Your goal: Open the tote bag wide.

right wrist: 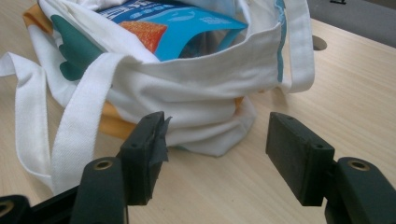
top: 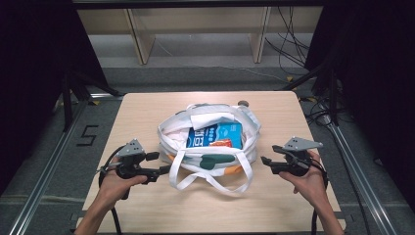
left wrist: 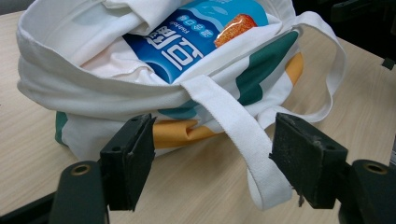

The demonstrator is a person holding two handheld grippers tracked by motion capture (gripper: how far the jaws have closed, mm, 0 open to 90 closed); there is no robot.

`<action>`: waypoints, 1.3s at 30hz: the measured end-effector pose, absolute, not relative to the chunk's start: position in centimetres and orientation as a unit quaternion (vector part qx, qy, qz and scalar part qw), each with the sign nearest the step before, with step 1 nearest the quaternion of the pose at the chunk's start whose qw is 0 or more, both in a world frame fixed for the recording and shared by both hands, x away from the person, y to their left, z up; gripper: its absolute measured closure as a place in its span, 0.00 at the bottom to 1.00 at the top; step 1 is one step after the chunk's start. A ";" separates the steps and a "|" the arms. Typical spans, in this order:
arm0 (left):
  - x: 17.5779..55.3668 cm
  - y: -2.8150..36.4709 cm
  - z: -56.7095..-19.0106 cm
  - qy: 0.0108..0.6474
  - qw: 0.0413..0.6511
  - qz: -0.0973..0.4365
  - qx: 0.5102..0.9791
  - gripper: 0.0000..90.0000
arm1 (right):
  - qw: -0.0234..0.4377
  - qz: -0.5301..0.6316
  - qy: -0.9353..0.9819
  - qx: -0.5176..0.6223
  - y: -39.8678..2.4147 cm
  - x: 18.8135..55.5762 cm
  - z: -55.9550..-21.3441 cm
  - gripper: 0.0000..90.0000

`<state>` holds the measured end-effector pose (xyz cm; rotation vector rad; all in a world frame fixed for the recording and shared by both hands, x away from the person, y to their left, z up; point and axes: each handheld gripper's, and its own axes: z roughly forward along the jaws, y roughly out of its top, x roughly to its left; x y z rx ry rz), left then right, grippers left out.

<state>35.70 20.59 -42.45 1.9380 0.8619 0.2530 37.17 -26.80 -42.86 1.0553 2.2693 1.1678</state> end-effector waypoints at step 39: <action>31.2 19.6 -47.4 0.348 0.493 0.091 0.792 0.18 | 0.172 0.413 0.811 0.377 -27.5 32.4 -46.1 0.32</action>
